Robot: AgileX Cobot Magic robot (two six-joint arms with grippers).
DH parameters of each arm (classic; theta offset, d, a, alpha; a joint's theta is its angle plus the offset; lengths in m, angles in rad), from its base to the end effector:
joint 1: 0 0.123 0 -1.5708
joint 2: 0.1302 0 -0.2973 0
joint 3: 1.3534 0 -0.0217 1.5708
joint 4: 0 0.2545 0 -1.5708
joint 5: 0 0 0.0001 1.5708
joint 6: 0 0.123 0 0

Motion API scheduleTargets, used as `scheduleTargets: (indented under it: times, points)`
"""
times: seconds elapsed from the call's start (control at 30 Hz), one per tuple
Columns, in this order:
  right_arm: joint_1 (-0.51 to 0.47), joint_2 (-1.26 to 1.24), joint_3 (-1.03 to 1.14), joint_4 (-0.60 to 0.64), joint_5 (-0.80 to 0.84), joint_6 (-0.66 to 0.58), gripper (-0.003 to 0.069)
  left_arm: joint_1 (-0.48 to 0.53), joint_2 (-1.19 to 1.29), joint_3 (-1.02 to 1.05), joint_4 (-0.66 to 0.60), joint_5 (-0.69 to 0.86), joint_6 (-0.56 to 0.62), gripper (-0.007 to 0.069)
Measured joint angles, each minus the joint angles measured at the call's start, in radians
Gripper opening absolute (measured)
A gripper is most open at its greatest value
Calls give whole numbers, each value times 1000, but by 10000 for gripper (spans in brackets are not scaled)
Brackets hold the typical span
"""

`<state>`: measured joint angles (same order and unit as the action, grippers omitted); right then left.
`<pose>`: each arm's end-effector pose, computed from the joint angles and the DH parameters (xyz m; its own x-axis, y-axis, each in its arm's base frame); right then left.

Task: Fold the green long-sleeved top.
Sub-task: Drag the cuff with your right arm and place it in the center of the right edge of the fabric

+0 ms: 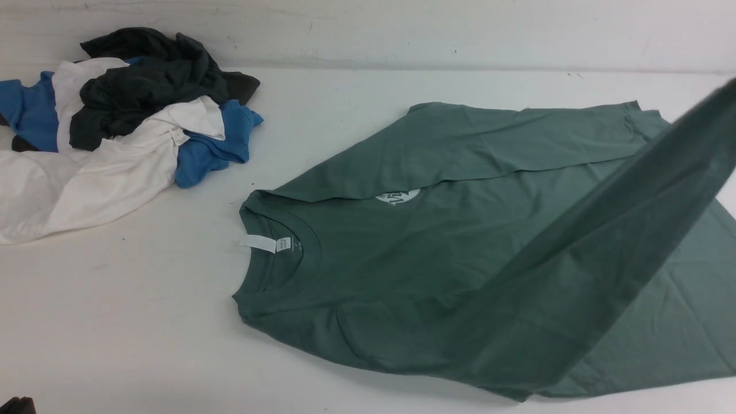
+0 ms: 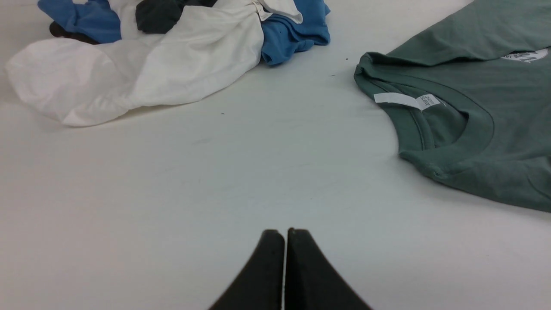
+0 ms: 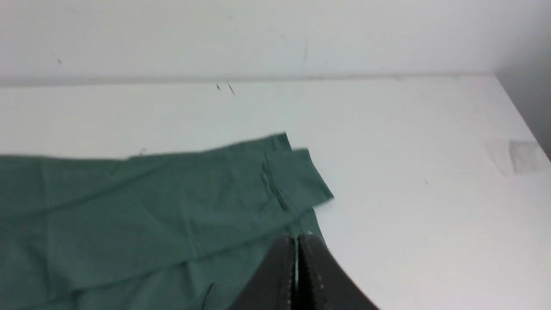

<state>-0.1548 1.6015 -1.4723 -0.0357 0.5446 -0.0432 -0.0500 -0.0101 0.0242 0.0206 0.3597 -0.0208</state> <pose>0.4000 -0.0647 0.3593 -0.5577 0.0125 -0.8300 0.1286 0.9891 -0.0716 0.0750 -0.0029 0.1640 -0.2823 0.0126 -0.9592 0.0426 0.9991 0.0006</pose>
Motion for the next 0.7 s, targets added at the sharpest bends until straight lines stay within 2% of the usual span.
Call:
scheduleTargets:
  times: [0.2,0.3,0.37,0.4,0.47,0.57,0.7]
  points:
    - [6,194,-93,0,-33,18,-9,0,0,0,0,0,0,-4]
    - [6,318,-123,0,-49,30,15,0,0,0,0,0,0,-4]
    - [6,398,-157,0,-46,52,55,0,0,0,0,0,0,-4]
    - [5,472,-194,2,-37,75,109,0,0,0,0,0,0,-4]
    - [4,516,-230,7,-27,99,145,0,0,0,0,0,0,-4]
    - [-11,623,-359,15,4,170,262,0,0,0,0,0,0,-4]
    - [-50,759,-561,17,8,195,337,0,0,0,0,0,0,-4]
